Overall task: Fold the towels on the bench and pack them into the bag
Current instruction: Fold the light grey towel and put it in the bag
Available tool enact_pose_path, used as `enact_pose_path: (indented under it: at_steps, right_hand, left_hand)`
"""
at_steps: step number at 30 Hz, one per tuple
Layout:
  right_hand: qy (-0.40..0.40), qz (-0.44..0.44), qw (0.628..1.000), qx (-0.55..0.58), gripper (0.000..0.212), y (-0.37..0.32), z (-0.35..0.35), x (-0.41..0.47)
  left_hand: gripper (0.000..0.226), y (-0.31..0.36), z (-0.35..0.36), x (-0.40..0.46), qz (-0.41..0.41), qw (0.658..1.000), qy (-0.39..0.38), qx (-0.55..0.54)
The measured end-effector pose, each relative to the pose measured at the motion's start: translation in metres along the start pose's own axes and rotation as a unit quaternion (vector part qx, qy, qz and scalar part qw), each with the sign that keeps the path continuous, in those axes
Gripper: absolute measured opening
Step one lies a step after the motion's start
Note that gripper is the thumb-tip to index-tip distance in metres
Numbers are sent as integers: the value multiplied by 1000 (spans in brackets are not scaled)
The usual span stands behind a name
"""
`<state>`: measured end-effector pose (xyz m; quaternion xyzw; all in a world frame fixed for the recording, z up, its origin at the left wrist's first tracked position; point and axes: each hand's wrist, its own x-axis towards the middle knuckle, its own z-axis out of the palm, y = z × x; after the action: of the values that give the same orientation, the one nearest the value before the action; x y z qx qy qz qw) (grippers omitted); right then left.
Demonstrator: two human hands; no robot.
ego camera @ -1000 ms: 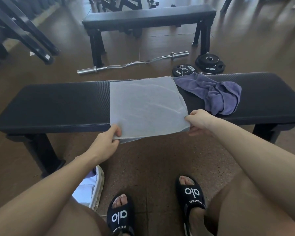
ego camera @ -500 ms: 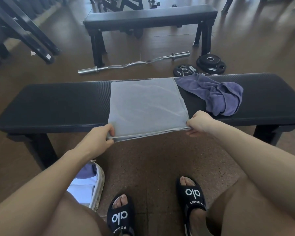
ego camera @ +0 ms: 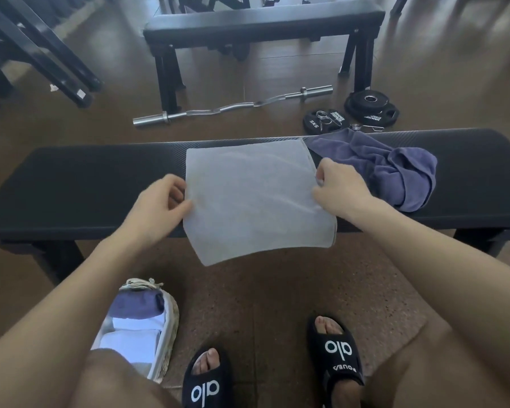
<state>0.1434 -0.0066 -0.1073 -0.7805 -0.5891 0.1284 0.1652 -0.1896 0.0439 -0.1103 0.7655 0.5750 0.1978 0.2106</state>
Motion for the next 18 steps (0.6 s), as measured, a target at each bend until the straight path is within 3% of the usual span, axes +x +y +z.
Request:
enact_pose_path:
  at_steps: [4,11,14,18]
  right_hand:
    - [37,54,990,121,19,-5,15,43]
    - [70,105,986,107,27,-7,42,109]
    - [71,119,985,99,26,-8,50,124]
    - [133,116,977,121,20,-7,55,129]
  left_hand:
    - [52,0,14,56,4,999,-26,48]
    - [60,-2,26,141,-3,980,-118,161]
    - [52,-6,25,165,-4,972,-129,194]
    - [23,-8,24,184,13,980,-92,178]
